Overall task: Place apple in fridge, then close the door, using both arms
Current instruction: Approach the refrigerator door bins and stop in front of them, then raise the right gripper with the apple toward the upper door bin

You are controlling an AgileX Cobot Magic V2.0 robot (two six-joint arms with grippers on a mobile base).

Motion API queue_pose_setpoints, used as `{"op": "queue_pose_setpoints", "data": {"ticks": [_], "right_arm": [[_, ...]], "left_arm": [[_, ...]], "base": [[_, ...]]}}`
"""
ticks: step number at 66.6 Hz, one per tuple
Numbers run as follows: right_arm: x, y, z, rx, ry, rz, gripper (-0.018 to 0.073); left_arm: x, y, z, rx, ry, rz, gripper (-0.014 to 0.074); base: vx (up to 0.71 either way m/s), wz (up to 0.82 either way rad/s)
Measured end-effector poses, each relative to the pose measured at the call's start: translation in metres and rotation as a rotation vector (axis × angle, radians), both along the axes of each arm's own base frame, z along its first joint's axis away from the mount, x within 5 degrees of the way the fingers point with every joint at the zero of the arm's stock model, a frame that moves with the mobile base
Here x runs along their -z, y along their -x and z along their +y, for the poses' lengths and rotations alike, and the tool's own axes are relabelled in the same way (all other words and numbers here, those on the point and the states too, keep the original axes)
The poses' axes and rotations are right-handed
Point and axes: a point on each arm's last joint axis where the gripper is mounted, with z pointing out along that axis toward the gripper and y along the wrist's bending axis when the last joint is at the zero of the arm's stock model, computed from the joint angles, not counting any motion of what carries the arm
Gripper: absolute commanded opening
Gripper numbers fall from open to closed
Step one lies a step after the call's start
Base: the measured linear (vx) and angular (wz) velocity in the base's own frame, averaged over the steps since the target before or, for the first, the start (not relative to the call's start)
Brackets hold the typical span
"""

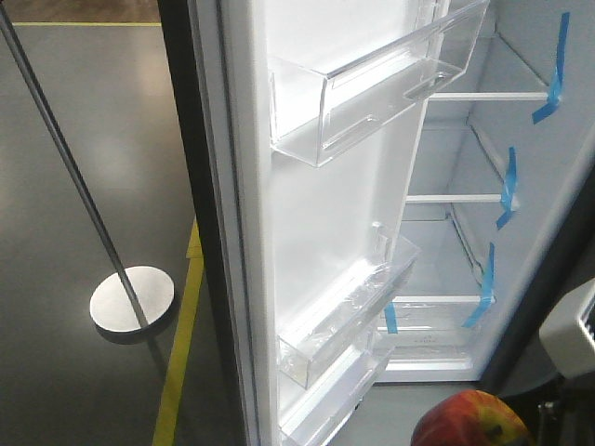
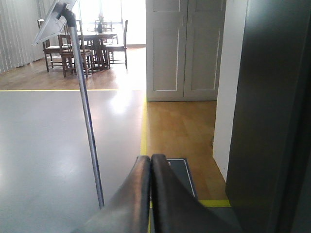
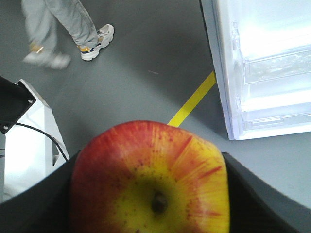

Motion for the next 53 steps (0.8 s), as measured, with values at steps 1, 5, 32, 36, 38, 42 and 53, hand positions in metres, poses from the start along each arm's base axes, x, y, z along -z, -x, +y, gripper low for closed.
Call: {"op": "queue_pose_setpoints", "data": {"ticks": [1, 5, 32, 36, 38, 42, 53], "right_arm": [[0.0000, 0.0000, 0.0000, 0.000, 0.000, 0.000, 0.0335], [0.0000, 0.0000, 0.0000, 0.000, 0.000, 0.000, 0.0335], [0.0000, 0.0000, 0.0000, 0.000, 0.000, 0.000, 0.0335], [0.0000, 0.0000, 0.0000, 0.000, 0.000, 0.000, 0.0335], [0.0000, 0.0000, 0.0000, 0.000, 0.000, 0.000, 0.0335], [0.0000, 0.0000, 0.0000, 0.000, 0.000, 0.000, 0.0335], [0.0000, 0.0000, 0.0000, 0.000, 0.000, 0.000, 0.0335]], "left_arm": [[0.0000, 0.0000, 0.0000, 0.000, 0.000, 0.000, -0.0006], [0.0000, 0.0000, 0.0000, 0.000, 0.000, 0.000, -0.0006], [0.0000, 0.0000, 0.0000, 0.000, 0.000, 0.000, -0.0006], [0.0000, 0.0000, 0.0000, 0.000, 0.000, 0.000, -0.0006], [0.0000, 0.0000, 0.0000, 0.000, 0.000, 0.000, -0.0006], [0.0000, 0.0000, 0.0000, 0.000, 0.000, 0.000, -0.0006], [0.0000, 0.0000, 0.0000, 0.000, 0.000, 0.000, -0.0006]], "base": [[0.08, -0.01], [0.08, -0.01], [0.08, -0.02], [0.05, -0.03], [0.04, -0.03], [0.03, -0.02], [0.01, 0.00]]}}
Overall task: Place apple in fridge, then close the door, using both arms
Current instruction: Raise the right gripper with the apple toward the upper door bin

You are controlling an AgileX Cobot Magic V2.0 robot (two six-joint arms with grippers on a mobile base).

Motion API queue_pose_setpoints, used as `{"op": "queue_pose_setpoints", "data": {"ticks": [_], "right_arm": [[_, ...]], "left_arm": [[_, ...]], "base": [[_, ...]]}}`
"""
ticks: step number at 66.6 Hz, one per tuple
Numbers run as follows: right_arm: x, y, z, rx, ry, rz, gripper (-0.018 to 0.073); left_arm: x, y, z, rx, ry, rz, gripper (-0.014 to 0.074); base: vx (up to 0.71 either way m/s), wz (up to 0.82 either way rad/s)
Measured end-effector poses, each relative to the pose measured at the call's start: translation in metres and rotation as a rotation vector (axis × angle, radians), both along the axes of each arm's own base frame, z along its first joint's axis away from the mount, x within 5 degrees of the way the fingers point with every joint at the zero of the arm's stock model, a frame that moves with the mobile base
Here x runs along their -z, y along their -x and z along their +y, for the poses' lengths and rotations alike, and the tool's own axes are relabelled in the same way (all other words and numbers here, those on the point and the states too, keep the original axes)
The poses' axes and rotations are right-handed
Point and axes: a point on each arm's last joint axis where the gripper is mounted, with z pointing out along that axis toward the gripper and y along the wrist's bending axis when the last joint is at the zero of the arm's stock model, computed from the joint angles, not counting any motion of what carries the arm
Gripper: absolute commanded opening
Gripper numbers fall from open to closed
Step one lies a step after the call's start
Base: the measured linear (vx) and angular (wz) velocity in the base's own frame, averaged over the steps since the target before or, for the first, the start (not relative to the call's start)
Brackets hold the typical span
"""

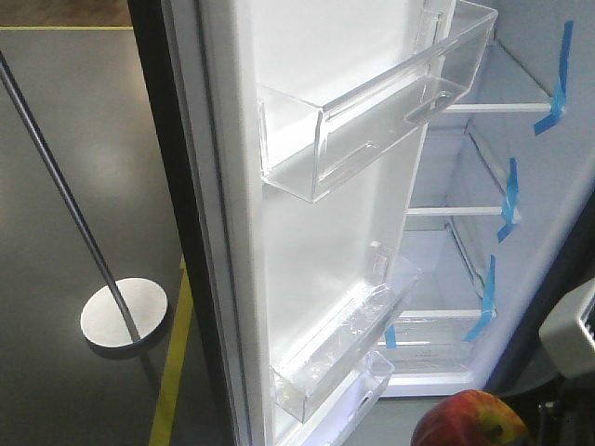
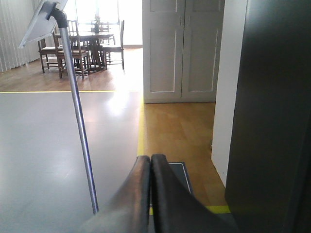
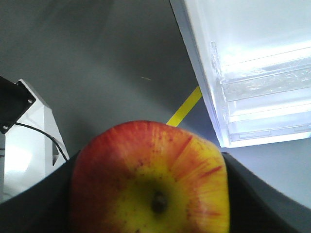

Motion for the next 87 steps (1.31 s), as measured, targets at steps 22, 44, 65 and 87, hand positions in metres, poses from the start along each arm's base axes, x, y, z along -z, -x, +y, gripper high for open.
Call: {"op": "queue_pose_setpoints", "data": {"ticks": [22, 44, 65, 87], "right_arm": [[0.0000, 0.0000, 0.0001, 0.000, -0.001, 0.000, 0.0335], [-0.0001, 0.0001, 0.0001, 0.000, -0.002, 0.001, 0.0335], [-0.0001, 0.0001, 0.0001, 0.000, -0.002, 0.001, 0.0335], [0.0026, -0.0036, -0.0049, -0.009, 0.082, -0.066, 0.0335]], "left_arm": [[0.0000, 0.0000, 0.0000, 0.000, 0.000, 0.000, -0.0006], [0.0000, 0.0000, 0.0000, 0.000, 0.000, 0.000, -0.0006], [0.0000, 0.0000, 0.0000, 0.000, 0.000, 0.000, -0.0006], [0.0000, 0.0000, 0.0000, 0.000, 0.000, 0.000, -0.0006]], "base": [[0.00, 0.00], [0.00, 0.00], [0.00, 0.00], [0.00, 0.00]]}}
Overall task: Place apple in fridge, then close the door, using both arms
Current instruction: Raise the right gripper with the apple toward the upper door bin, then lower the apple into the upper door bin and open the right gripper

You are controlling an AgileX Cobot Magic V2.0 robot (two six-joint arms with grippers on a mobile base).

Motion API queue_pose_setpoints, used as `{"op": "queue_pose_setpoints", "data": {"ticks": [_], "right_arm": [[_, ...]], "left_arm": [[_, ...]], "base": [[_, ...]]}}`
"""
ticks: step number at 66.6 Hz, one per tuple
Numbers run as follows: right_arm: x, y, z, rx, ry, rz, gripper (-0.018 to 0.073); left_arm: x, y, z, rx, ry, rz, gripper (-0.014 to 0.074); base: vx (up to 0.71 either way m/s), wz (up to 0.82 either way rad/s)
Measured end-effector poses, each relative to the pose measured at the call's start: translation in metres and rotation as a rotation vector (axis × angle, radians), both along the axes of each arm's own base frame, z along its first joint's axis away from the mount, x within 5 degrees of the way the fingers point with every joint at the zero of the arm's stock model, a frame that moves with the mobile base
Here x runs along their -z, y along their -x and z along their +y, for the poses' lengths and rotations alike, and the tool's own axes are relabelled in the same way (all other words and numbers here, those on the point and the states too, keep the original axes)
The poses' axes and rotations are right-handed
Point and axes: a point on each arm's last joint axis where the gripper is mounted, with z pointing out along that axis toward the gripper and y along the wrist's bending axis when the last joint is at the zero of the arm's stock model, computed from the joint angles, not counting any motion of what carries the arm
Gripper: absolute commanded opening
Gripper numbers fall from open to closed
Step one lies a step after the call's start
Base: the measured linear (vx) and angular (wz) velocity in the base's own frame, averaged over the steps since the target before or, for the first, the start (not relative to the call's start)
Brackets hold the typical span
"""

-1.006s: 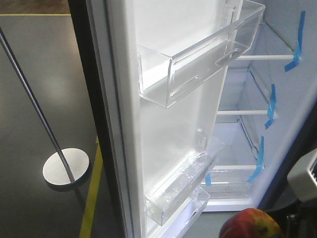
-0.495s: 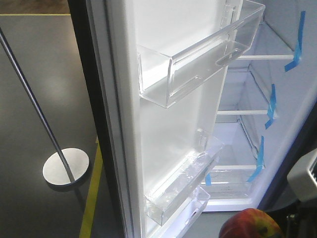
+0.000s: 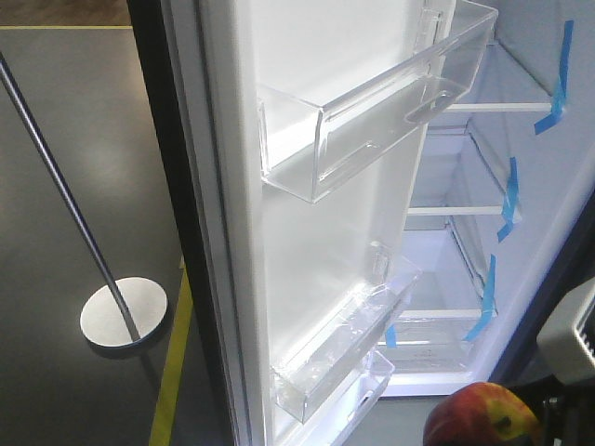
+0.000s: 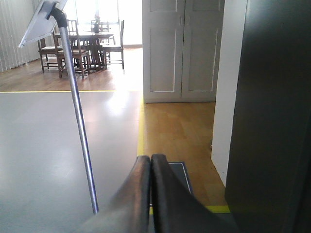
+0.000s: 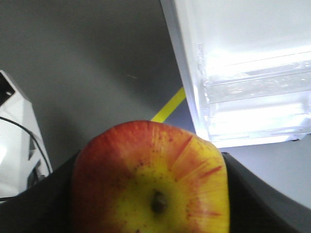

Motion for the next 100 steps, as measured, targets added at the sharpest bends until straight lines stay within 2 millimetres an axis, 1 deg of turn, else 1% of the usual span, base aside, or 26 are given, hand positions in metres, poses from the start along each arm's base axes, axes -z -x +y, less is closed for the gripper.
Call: {"op": "queue_pose_setpoints", "data": {"ticks": [7, 13, 26, 31, 35, 40, 46, 53, 61, 68, 74, 83, 93, 100], "right_arm": [[0.003, -0.007, -0.006, 0.065, 0.059, -0.027, 0.0335], [0.007, -0.018, -0.012, 0.147, 0.110, -0.023, 0.0335], [0.021, -0.049, -0.025, 0.293, 0.191, 0.045, 0.0335], [0.021, -0.060, -0.033, 0.346, 0.203, 0.060, 0.0335], [0.013, -0.068, -0.038, 0.383, 0.194, 0.048, 0.0335], [-0.003, -0.076, -0.044, 0.418, 0.165, 0.015, 0.0335], [-0.031, -0.080, -0.045, 0.421, 0.108, -0.058, 0.0335], [-0.073, -0.081, -0.042, 0.386, 0.038, -0.176, 0.0335], [-0.115, -0.080, -0.037, 0.338, -0.025, -0.280, 0.0335], [-0.143, -0.082, -0.032, 0.290, -0.063, -0.343, 0.0335], [-0.162, -0.089, -0.028, 0.251, -0.097, -0.388, 0.0335], [-0.182, -0.103, -0.021, 0.195, -0.162, -0.430, 0.0335], [-0.196, -0.126, -0.014, 0.142, -0.234, -0.469, 0.0335], [-0.199, -0.149, -0.010, 0.132, -0.268, -0.483, 0.0335]], "left_arm": [[0.000, 0.000, 0.000, 0.000, 0.000, 0.000, -0.0006], [0.000, 0.000, 0.000, 0.000, 0.000, 0.000, -0.0006], [0.000, 0.000, 0.000, 0.000, 0.000, 0.000, -0.0006], [0.000, 0.000, 0.000, 0.000, 0.000, 0.000, -0.0006], [0.000, 0.000, 0.000, 0.000, 0.000, 0.000, -0.0006], [0.000, 0.000, 0.000, 0.000, 0.000, 0.000, -0.0006], [0.000, 0.000, 0.000, 0.000, 0.000, 0.000, -0.0006], [0.000, 0.000, 0.000, 0.000, 0.000, 0.000, -0.0006], [0.000, 0.000, 0.000, 0.000, 0.000, 0.000, -0.0006], [0.000, 0.000, 0.000, 0.000, 0.000, 0.000, -0.0006], [0.000, 0.000, 0.000, 0.000, 0.000, 0.000, -0.0006], [0.000, 0.000, 0.000, 0.000, 0.000, 0.000, -0.0006], [0.000, 0.000, 0.000, 0.000, 0.000, 0.000, -0.0006], [0.000, 0.000, 0.000, 0.000, 0.000, 0.000, -0.0006]], "base": [[0.00, 0.00], [0.00, 0.00], [0.00, 0.00], [0.00, 0.00], [0.00, 0.00], [0.00, 0.00], [0.00, 0.00], [0.00, 0.00], [0.00, 0.00], [0.00, 0.00], [0.00, 0.00], [0.00, 0.00], [0.00, 0.00], [0.00, 0.00]]}}
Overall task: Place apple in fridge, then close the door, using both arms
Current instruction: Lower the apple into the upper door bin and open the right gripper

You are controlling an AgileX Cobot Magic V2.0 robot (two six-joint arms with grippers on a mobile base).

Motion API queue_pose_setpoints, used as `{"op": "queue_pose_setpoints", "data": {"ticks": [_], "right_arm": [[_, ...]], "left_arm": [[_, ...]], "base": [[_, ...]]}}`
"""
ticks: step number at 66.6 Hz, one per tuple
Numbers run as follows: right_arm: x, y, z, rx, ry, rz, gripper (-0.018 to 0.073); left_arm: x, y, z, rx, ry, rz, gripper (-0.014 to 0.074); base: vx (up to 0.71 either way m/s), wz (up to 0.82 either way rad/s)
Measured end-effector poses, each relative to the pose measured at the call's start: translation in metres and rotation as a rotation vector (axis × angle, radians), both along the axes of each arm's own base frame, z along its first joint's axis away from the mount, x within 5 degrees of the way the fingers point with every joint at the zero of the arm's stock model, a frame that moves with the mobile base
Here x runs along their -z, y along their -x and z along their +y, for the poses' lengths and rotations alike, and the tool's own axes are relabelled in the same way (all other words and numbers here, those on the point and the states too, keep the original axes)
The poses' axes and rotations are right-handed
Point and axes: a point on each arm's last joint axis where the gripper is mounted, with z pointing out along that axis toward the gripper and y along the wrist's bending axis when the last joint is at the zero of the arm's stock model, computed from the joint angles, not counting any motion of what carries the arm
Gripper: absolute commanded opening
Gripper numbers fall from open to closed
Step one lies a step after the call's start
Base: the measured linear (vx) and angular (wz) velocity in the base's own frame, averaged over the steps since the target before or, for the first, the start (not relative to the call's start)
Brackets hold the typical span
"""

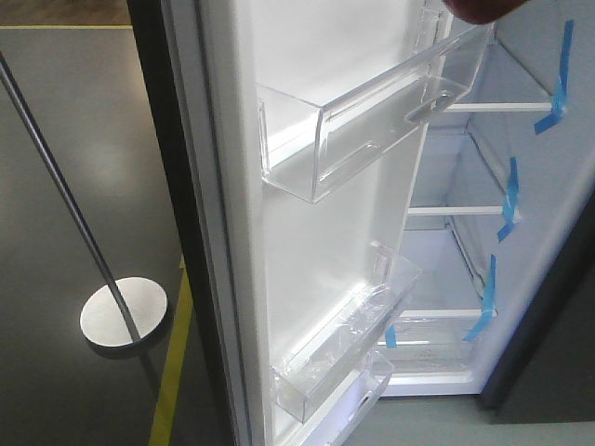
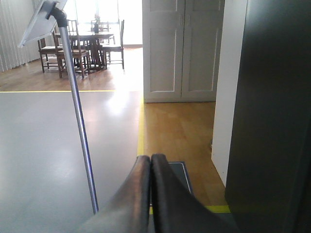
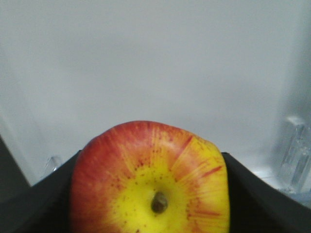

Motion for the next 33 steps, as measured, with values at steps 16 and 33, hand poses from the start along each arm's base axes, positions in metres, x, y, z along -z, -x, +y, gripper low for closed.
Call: {"op": "queue_pose_setpoints", "data": {"ticks": [16, 33], "right_arm": [[0.014, -0.055, 0.004, 0.015, -0.017, 0.029, 0.0335], [0.029, -0.096, 0.007, 0.018, -0.036, 0.058, 0.0335]], "left_arm": [[0.000, 0.000, 0.000, 0.000, 0.000, 0.000, -0.0006], [0.000, 0.000, 0.000, 0.000, 0.000, 0.000, -0.0006]], "base": [[0.00, 0.00], [0.00, 0.00]]}}
